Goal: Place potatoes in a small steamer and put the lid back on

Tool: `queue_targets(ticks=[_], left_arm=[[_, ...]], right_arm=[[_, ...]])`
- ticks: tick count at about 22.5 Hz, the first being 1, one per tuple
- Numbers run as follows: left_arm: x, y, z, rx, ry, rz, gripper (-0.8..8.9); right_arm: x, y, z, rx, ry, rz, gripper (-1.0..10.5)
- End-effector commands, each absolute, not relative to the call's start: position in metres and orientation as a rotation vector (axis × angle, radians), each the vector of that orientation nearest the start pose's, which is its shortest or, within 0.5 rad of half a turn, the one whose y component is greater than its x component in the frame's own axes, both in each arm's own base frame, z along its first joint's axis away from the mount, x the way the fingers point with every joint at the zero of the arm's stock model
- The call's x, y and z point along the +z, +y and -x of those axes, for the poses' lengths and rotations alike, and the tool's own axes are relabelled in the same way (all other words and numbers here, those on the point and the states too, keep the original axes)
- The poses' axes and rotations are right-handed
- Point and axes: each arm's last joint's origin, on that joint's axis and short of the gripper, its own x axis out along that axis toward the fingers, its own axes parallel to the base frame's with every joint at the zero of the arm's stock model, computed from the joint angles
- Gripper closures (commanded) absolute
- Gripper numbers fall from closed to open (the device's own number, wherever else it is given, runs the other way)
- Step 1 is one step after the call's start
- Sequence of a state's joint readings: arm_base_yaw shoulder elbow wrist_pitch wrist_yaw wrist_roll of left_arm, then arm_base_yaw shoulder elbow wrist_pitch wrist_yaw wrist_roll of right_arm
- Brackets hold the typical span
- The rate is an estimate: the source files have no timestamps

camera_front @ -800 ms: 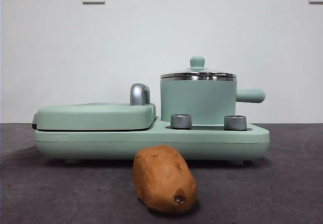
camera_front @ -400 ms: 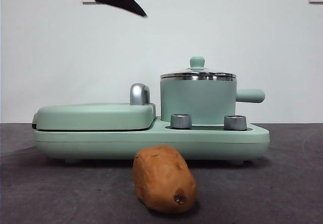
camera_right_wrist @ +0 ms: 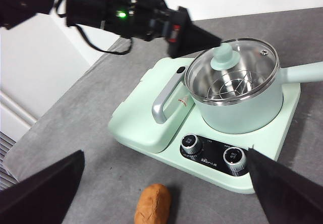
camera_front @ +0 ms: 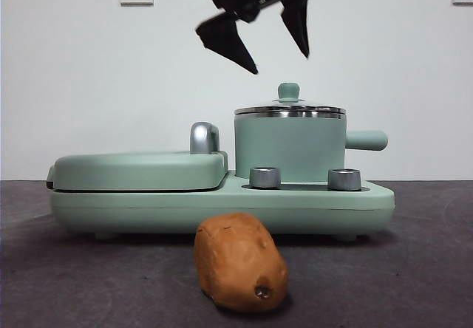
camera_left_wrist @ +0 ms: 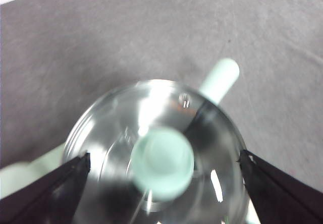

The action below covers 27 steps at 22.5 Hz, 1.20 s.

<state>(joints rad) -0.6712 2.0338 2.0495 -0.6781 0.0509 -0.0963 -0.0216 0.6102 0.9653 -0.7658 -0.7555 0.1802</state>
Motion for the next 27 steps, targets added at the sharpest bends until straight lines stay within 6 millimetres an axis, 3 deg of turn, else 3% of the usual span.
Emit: queue_targets(ticks=[1, 4, 11, 17, 23, 27], left_arm=[[0.332, -0.302, -0.363, -0.674, 0.669, -0.137, 3.50], [0.319, -0.308, -0.366, -0.643, 0.695, -0.163, 3.50], [0.310, -0.314, -0.367, -0.645, 0.702, -0.170, 3.54], [0.307, -0.315, -0.368, -0.641, 0.714, -0.176, 4.31], [0.306, -0.314, -0.368, -0.656, 0.708, -0.222, 7.45], [0.306, -0.314, -0.368, -0.663, 0.702, -0.241, 7.99]], right_arm=[[0.366, 0.018, -0.094, 0.691, 0.433, -0.316, 4.3], [0.366, 0.018, -0.094, 0.691, 0.432, -0.315, 4.3], [0.366, 0.018, -0.094, 0.691, 0.429, -0.311, 4.3], [0.366, 0.018, -0.094, 0.689, 0.428, -0.310, 4.3], [0.366, 0.018, -0.094, 0.689, 0.428, -0.310, 4.3], [0.366, 0.018, -0.094, 0.689, 0.428, -0.310, 4.3]])
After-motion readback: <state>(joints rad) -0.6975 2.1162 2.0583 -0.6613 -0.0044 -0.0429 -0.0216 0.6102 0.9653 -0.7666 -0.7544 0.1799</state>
